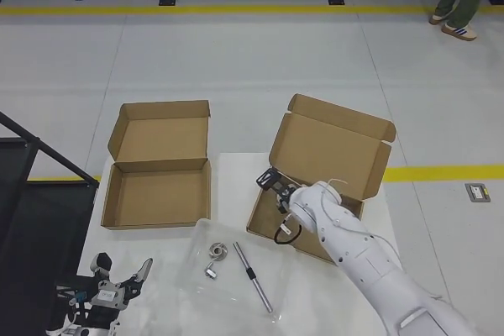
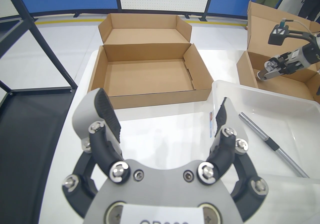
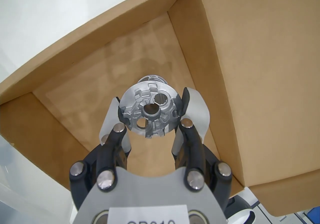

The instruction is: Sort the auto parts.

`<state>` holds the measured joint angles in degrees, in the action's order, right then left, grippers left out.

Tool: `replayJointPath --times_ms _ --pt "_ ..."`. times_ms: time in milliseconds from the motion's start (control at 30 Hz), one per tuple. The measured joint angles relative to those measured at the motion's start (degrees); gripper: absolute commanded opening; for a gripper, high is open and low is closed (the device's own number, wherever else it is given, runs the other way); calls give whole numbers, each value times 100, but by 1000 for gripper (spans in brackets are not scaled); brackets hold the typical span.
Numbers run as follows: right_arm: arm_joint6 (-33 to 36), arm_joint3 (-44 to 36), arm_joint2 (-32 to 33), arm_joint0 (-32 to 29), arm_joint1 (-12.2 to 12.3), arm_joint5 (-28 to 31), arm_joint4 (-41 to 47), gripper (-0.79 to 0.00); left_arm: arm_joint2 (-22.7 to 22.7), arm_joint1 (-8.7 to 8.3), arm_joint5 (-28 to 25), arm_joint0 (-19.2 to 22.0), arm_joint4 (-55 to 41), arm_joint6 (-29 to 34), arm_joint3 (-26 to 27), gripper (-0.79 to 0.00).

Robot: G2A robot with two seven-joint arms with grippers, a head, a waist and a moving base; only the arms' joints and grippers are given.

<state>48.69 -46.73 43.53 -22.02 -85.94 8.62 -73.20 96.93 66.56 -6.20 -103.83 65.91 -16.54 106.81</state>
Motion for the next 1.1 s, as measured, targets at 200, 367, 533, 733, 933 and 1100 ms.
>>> replayJointPath --times_ms 200,367,533,733,933,1100 --pt "-115 232 15 87 -69 27 33 0 0 0 0 0 0 0 0 0" --pt "-44 29 85 29 -54 4 -65 0 0 0 0 0 0 0 0 0" --pt "48 -855 352 -335 102 190 -171 0 0 0 0 0 0 0 0 0" --pt "653 -3270 993 -1603 456 464 -364 0 0 0 0 0 0 0 0 0" --pt "1194 -5353 1183 -2882 659 964 -490 0 0 0 0 0 0 0 0 0" --pt "1709 -5404 592 -3099 594 884 -680 -74 0 0 0 0 0 0 0 0"
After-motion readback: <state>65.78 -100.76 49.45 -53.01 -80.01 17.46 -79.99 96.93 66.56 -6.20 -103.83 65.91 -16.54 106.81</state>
